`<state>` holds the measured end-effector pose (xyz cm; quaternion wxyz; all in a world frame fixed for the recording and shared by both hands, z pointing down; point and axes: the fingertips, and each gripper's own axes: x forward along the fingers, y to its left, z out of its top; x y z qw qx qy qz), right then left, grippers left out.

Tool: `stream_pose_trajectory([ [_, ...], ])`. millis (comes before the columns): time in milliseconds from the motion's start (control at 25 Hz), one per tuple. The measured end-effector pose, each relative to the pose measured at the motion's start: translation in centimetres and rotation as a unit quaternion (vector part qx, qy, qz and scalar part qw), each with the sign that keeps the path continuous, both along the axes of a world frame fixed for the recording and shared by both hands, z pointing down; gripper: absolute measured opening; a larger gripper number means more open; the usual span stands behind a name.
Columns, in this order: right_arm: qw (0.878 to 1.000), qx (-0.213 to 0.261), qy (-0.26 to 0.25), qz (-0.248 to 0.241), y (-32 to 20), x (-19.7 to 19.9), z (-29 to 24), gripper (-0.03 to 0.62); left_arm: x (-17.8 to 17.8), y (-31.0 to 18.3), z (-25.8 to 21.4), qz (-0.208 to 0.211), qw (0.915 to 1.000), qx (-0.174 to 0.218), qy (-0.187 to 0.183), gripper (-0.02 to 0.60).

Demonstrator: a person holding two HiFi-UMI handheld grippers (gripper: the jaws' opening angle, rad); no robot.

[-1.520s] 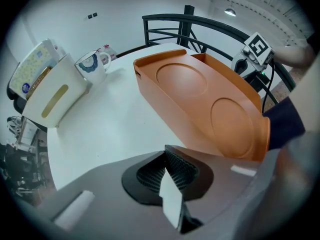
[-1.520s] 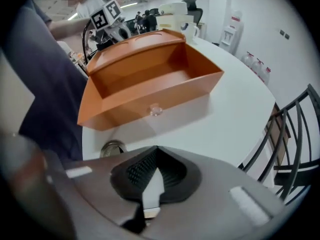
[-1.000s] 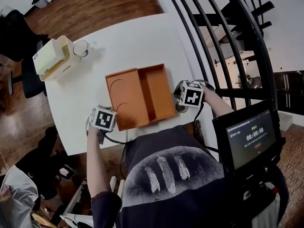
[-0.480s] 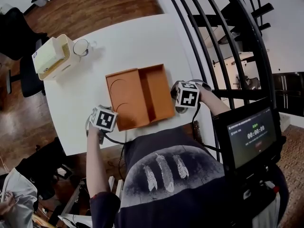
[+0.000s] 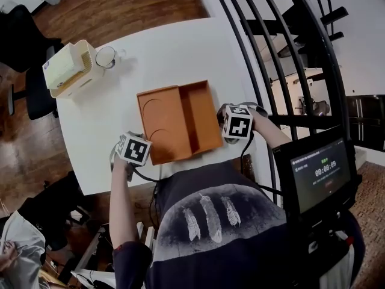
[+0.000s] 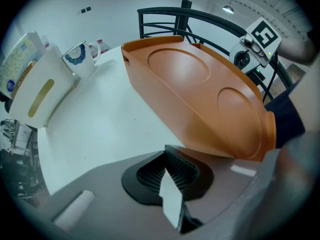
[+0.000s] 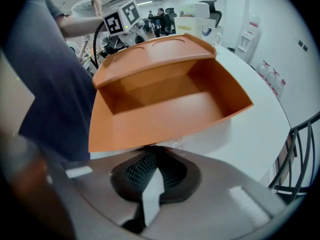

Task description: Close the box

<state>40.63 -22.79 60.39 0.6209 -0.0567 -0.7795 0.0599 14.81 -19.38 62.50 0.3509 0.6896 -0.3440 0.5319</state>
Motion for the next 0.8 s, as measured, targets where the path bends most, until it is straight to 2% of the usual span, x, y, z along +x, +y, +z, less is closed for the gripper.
stream_pose_trajectory([
  [440, 0.999, 0.007, 0.033, -0.027, 0.2, -0.6, 0.0, 0.005, -0.3, -0.1, 0.1, -0.009, 0.9999, 0.002, 0.010, 0.015],
  [640, 0.999, -0.003, 0.023, -0.022, 0.7, -2.1, 0.1, 0.005, -0.9, 0.0, 0.7, -0.009, 0.9998, 0.005, 0.014, 0.015],
  [800, 0.999, 0.004, 0.033, -0.036, 0.7, -2.6, 0.2, 0.005, -1.3, -0.1, 0.9, -0.009, 0.9998, 0.007, 0.018, 0.015],
])
